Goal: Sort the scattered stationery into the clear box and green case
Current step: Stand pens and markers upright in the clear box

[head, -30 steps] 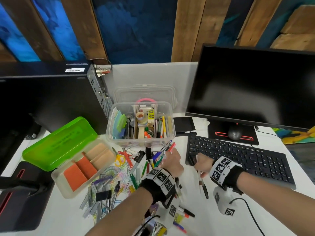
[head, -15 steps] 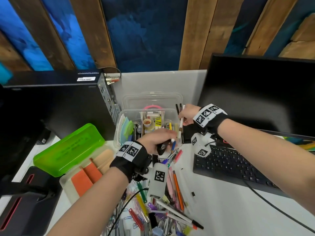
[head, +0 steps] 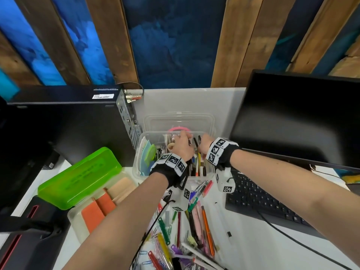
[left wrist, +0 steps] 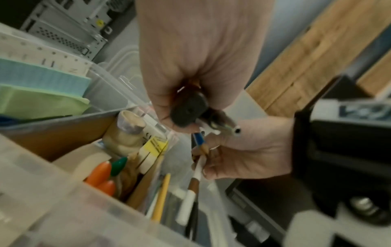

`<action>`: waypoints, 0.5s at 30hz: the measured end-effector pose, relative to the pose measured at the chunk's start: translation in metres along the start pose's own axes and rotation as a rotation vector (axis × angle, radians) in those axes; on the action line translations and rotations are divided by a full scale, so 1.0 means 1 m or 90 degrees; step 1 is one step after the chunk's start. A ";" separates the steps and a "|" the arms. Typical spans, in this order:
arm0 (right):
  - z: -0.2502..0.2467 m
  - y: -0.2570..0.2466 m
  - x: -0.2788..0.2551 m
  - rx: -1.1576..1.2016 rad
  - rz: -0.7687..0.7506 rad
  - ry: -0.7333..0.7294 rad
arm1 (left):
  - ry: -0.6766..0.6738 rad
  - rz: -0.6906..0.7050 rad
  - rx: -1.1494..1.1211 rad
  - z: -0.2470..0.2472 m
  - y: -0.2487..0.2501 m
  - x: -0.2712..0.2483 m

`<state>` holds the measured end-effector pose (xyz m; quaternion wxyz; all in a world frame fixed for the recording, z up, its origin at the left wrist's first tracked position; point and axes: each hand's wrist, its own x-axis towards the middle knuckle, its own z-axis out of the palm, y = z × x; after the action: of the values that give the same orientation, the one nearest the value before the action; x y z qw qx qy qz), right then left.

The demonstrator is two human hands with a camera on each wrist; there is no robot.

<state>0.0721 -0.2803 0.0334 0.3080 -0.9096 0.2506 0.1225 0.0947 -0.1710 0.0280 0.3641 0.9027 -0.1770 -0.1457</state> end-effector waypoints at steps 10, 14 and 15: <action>-0.014 0.010 -0.012 0.065 -0.032 -0.042 | -0.051 0.012 0.210 0.037 0.011 0.014; -0.009 0.022 -0.019 0.134 -0.030 -0.013 | -0.059 0.080 0.213 0.039 0.008 0.012; -0.007 0.024 -0.022 0.136 -0.037 -0.011 | -0.055 0.097 0.209 0.036 0.008 0.010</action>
<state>0.0408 -0.2927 0.0352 0.4088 -0.8773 0.2332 0.0941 0.0880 -0.2030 0.0072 0.2139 0.9269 -0.2815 -0.1257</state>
